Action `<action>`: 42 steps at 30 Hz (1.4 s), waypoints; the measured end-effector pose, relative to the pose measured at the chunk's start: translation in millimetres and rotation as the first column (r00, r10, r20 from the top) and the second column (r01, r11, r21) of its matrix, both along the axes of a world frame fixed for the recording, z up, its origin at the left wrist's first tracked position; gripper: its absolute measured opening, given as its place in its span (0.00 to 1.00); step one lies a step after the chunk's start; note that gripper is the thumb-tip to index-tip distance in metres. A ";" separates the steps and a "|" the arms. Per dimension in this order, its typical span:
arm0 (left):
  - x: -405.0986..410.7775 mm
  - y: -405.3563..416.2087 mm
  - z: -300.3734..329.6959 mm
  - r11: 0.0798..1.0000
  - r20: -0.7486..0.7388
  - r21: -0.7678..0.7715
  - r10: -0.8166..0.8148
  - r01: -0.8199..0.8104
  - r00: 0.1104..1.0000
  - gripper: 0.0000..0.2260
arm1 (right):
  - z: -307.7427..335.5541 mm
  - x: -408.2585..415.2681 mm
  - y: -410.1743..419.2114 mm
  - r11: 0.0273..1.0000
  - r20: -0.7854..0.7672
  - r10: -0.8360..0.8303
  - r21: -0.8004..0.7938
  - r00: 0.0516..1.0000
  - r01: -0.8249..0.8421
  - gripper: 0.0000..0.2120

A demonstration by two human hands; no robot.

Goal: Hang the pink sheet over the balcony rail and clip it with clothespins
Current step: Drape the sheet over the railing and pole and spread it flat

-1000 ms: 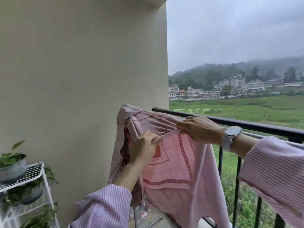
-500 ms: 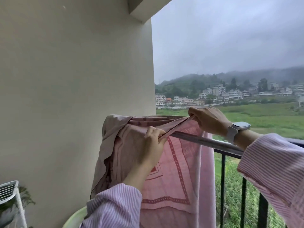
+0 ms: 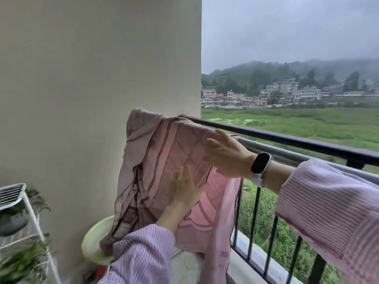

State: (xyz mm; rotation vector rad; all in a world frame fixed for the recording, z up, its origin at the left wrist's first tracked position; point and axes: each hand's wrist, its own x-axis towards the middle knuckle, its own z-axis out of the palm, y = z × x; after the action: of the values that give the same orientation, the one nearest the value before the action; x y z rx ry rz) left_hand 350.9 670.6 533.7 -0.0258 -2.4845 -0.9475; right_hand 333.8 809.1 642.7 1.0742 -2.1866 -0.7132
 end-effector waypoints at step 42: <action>26.8 -36.5 203.7 0.995 -0.674 0.037 0.094 -0.094 0.733 0.06 | 138.5 -14.7 -4.0 0.703 -0.044 0.153 -0.697 0.987 -0.140 0.13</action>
State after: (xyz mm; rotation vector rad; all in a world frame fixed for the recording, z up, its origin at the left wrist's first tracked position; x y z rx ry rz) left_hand 377.7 634.1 737.4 -0.2069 -1.7818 -0.7206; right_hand 319.0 805.1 781.2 0.8159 -2.0620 0.2224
